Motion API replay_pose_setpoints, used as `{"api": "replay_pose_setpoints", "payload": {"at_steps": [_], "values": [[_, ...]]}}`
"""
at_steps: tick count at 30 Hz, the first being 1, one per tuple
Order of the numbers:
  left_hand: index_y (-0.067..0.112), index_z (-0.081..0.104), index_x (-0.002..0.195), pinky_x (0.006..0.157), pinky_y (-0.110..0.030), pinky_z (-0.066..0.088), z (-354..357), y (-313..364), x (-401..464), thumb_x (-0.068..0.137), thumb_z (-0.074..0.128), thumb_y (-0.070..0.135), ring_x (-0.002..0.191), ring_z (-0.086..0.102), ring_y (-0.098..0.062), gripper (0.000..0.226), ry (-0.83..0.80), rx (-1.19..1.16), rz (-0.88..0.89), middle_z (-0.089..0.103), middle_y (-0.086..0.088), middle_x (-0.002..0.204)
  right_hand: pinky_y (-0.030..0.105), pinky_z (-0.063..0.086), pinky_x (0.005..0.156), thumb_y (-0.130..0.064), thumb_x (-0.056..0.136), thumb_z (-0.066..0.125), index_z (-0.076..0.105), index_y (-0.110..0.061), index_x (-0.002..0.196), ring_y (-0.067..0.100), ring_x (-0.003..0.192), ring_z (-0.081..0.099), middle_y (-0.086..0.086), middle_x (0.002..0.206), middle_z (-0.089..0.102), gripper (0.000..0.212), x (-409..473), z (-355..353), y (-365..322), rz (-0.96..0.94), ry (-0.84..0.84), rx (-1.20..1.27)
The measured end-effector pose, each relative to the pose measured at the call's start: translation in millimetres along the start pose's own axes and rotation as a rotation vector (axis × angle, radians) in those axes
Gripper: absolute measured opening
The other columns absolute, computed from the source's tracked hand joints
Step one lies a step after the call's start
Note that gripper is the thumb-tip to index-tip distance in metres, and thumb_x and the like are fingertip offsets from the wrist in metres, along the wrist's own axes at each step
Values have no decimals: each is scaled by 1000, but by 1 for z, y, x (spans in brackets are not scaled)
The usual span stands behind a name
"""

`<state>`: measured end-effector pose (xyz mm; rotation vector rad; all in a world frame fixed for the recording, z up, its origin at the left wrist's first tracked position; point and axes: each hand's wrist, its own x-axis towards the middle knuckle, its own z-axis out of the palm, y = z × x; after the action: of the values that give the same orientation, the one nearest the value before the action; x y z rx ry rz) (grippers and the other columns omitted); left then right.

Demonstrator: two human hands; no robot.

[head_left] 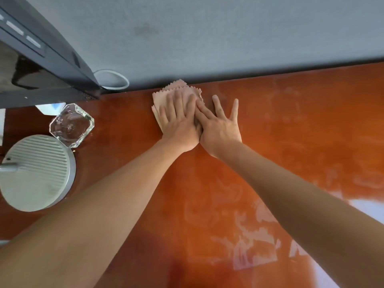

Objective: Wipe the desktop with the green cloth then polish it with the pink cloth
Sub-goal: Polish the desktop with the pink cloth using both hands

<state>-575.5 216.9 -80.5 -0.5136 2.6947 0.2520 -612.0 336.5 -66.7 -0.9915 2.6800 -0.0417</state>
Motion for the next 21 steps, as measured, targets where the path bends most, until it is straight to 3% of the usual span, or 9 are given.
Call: {"api": "replay_pose_setpoints", "payload": {"at_steps": [6,11,21], "values": [[30,-25,156,119,-53,-21,-5,19,20,104,16,49,148,-36,-29,69,-14,-2,52,-38,-9,161,71,-17,110,-37,105,19,-3,-35,159,29,153,-12,-16,166,0,58,6,-12,21,47,-16,-13],[33,-27,155,118,-51,-22,-4,21,10,105,23,50,147,-37,-29,72,-18,7,66,-39,-9,160,71,-15,110,-31,105,31,-2,-29,159,29,152,-13,-11,167,-1,63,-5,-12,11,74,-41,-43],[27,-28,156,120,-53,-20,43,35,-104,104,28,47,145,-41,-29,79,-28,14,162,-40,-9,160,68,-15,112,-36,100,35,3,-16,160,33,152,-12,4,168,0,70,-120,15,-2,-8,-107,-105]]}}
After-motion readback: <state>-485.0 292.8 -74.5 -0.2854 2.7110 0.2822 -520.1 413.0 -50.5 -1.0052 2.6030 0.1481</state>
